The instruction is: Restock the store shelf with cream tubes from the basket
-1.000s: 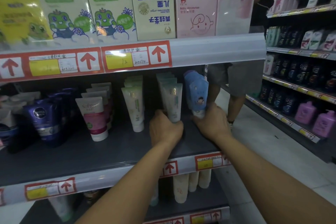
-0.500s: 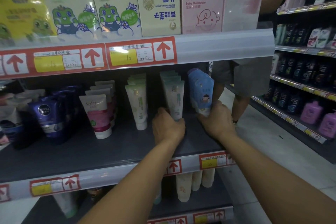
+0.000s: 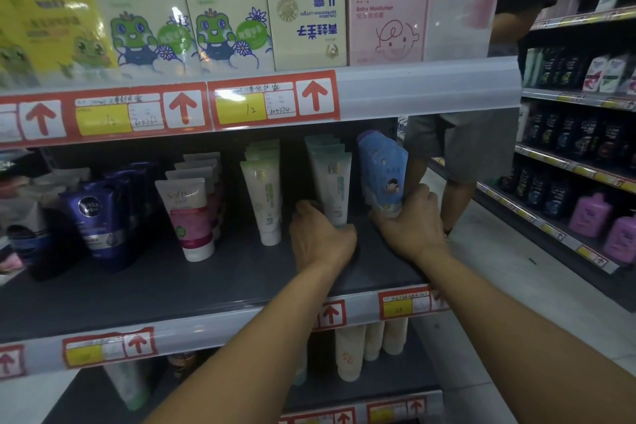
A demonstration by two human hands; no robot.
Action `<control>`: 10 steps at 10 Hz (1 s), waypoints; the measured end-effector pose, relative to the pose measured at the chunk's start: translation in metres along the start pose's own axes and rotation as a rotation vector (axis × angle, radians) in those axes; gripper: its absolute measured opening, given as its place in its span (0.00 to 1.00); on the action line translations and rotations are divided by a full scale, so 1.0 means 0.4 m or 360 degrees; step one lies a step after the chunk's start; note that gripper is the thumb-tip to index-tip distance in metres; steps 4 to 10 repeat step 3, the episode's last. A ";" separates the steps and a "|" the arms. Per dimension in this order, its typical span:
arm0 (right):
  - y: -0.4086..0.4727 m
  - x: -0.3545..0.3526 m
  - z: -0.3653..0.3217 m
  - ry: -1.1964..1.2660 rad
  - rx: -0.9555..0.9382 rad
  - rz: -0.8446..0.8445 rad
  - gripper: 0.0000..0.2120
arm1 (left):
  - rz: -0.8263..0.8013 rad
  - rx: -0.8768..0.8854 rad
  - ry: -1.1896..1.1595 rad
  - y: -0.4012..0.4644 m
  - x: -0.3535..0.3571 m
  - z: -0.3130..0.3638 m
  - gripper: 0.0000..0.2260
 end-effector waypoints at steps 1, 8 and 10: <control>-0.017 -0.038 -0.015 0.0205 0.0009 0.0169 0.27 | 0.0116 -0.0001 -0.0082 -0.007 -0.021 0.016 0.39; -0.080 -0.109 -0.045 0.0393 -0.0157 0.0500 0.13 | 0.0323 0.0251 -0.0315 -0.056 -0.096 0.063 0.22; -0.080 -0.109 -0.045 0.0393 -0.0157 0.0500 0.13 | 0.0323 0.0251 -0.0315 -0.056 -0.096 0.063 0.22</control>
Point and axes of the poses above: each hand's wrist, its own y-axis towards the middle knuckle, its own x-axis out of the palm, z = x × y, the point moved 6 cm from there along y, towards the middle knuckle, and after that the axes turned 8 degrees about x, right-handed, at the moved point
